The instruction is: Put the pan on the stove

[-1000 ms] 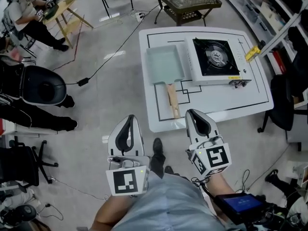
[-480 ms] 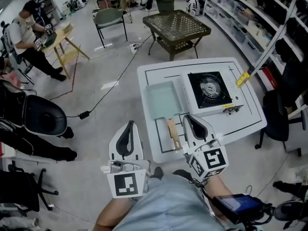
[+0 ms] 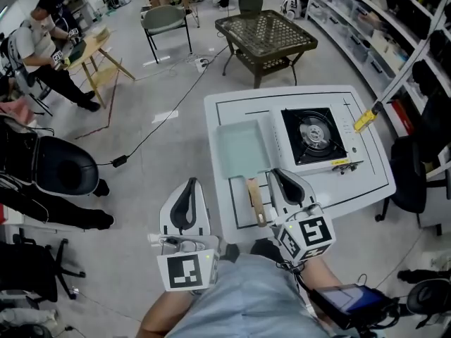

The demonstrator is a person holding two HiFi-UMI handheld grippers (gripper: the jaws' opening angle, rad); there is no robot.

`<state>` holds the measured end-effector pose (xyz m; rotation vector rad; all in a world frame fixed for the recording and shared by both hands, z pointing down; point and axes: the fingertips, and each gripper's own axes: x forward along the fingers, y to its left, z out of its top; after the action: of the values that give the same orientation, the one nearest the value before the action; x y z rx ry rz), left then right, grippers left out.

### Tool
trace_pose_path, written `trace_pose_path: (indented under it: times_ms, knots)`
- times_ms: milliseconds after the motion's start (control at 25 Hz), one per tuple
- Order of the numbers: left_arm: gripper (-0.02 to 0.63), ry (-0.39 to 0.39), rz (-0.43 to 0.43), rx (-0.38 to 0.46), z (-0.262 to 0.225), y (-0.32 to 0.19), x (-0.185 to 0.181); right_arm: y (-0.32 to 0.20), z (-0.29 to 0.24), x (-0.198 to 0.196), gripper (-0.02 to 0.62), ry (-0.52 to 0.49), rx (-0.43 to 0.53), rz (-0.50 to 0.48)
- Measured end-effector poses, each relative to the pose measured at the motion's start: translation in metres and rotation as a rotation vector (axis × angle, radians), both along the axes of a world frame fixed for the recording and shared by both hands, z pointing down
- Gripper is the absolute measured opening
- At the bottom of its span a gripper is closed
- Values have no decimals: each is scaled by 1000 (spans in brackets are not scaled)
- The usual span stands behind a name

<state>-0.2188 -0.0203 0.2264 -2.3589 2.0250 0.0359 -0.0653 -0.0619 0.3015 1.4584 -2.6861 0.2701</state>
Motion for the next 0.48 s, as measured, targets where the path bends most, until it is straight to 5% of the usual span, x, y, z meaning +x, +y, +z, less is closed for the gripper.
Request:
trace_pose_path:
  times_ms: [480]
  knots:
    - [18, -9, -46, -207, 90, -41, 24, -20, 132, 26, 51, -45, -327, -65]
